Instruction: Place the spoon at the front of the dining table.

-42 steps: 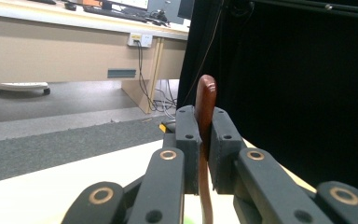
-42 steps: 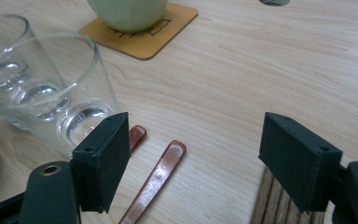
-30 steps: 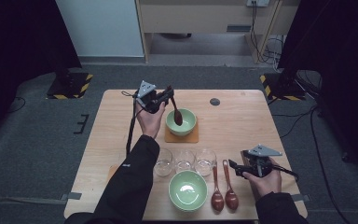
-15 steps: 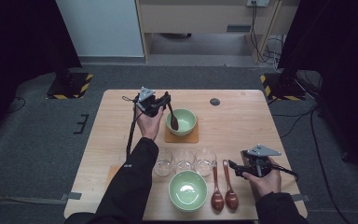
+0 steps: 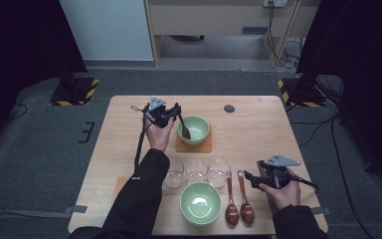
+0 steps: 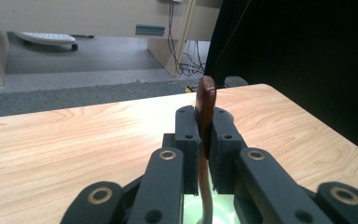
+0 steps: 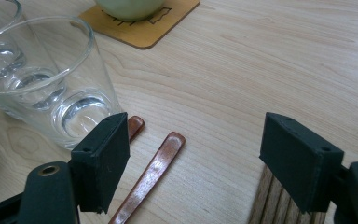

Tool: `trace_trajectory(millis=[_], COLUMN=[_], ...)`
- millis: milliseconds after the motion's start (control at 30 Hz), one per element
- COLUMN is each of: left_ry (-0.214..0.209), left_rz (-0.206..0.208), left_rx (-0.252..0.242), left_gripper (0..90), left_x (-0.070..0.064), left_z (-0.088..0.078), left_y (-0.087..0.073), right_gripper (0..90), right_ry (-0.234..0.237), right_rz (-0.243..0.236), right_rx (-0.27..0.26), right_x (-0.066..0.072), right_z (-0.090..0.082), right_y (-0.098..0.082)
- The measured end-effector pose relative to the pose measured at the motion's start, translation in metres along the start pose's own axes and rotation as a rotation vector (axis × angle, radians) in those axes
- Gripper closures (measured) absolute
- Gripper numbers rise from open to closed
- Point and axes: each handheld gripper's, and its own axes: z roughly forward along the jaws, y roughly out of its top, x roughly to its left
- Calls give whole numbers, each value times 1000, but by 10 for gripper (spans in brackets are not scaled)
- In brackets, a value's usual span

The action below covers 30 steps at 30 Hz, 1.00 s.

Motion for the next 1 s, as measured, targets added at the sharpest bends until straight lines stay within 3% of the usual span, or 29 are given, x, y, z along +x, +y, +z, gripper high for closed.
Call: trace_trajectory(millis=[367, 1000], left_ry=[23, 47], left_rz=[30, -12], left_rx=[43, 85], left_gripper=[797, 730], left_x=[5, 25], left_z=[-6, -23], left_y=[-1, -20], right_gripper=[239, 276], right_ry=[-3, 5], right_rz=[-4, -18], right_rx=[2, -1], right_x=[0, -1], right_z=[1, 0], right_y=[0, 1])
